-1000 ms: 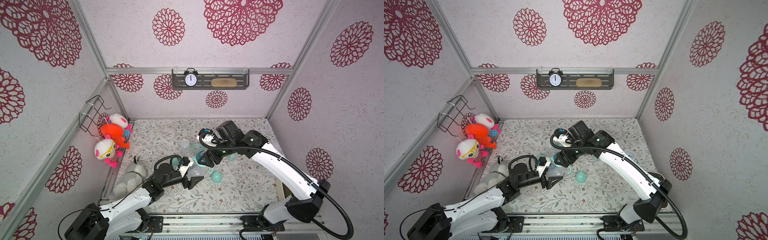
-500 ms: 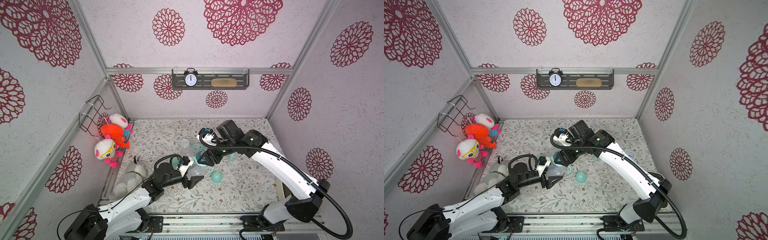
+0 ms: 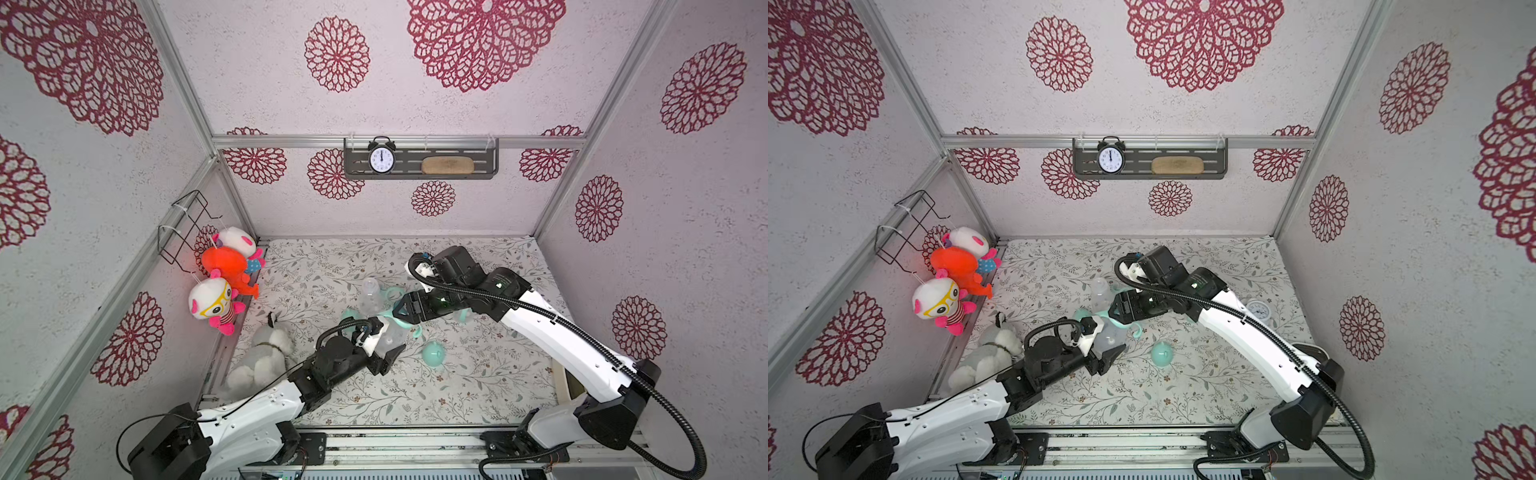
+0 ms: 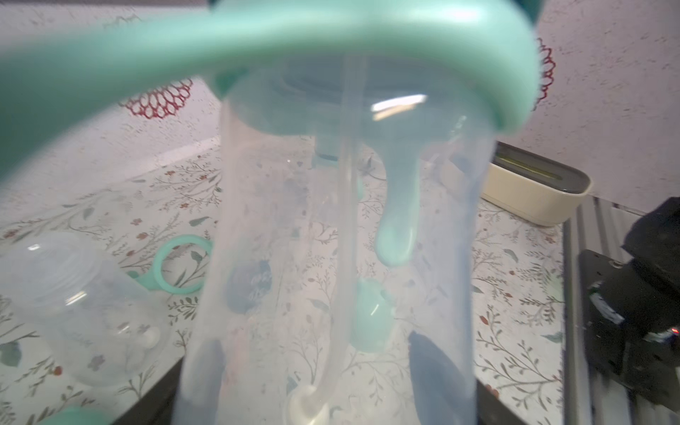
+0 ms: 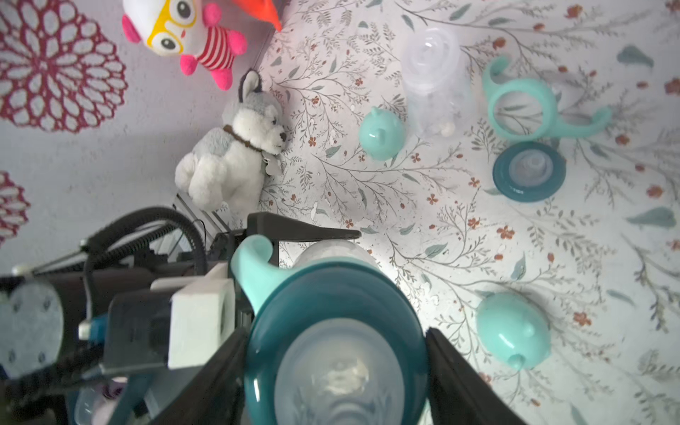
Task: Assemble the baby bottles
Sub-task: Screw the nipple onto the baby bottle.
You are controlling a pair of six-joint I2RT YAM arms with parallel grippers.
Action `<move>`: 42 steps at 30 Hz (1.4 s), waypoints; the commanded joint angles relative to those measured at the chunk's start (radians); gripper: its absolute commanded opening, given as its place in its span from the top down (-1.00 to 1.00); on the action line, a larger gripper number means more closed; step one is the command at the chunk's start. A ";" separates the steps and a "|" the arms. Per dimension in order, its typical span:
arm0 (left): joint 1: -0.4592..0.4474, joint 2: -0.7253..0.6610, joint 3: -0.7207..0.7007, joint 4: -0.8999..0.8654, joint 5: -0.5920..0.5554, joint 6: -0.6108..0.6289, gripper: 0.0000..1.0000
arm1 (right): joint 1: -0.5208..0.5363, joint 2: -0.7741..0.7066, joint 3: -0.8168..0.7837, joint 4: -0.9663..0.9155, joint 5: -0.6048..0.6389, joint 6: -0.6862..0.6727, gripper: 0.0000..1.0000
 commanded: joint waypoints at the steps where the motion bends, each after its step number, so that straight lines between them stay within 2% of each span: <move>1: -0.063 0.011 0.007 0.218 -0.195 0.100 1.00 | 0.001 -0.031 -0.019 0.045 0.075 0.254 0.91; 5: -0.096 0.066 0.022 0.238 -0.253 0.141 1.00 | 0.001 0.072 0.104 -0.070 0.079 0.273 0.96; 8: -0.111 0.088 0.028 0.248 -0.294 0.152 1.00 | 0.000 0.118 0.130 -0.114 0.058 0.308 0.94; 12: -0.137 0.120 0.042 0.252 -0.357 0.192 1.00 | 0.000 0.115 0.084 -0.102 0.035 0.389 0.77; 14: -0.157 0.141 0.055 0.247 -0.401 0.219 1.00 | -0.001 0.111 0.069 -0.099 0.024 0.423 0.57; 18: -0.178 0.171 0.073 0.232 -0.437 0.245 1.00 | 0.001 0.104 0.085 -0.112 0.042 0.435 -0.02; 22: -0.176 0.173 0.052 0.253 -0.439 0.255 1.00 | 0.003 0.062 0.109 -0.100 0.081 0.365 -0.51; 25: -0.147 0.130 0.037 0.219 -0.345 0.207 1.00 | 0.003 0.046 0.145 -0.114 0.073 0.270 -0.74; 29: -0.041 0.033 0.022 0.127 -0.061 0.118 1.00 | 0.015 0.001 0.148 -0.080 0.048 0.166 -0.78; 35: 0.053 -0.069 0.028 0.011 0.193 0.074 1.00 | 0.018 -0.093 0.110 -0.036 0.052 -0.060 -0.82; 39: 0.080 -0.082 0.046 -0.038 0.267 0.046 1.00 | 0.017 -0.145 0.087 0.017 -0.077 -0.240 -0.80; 42: 0.082 -0.079 0.050 -0.052 0.283 0.039 1.00 | 0.019 -0.124 0.122 -0.055 -0.107 -0.336 -0.81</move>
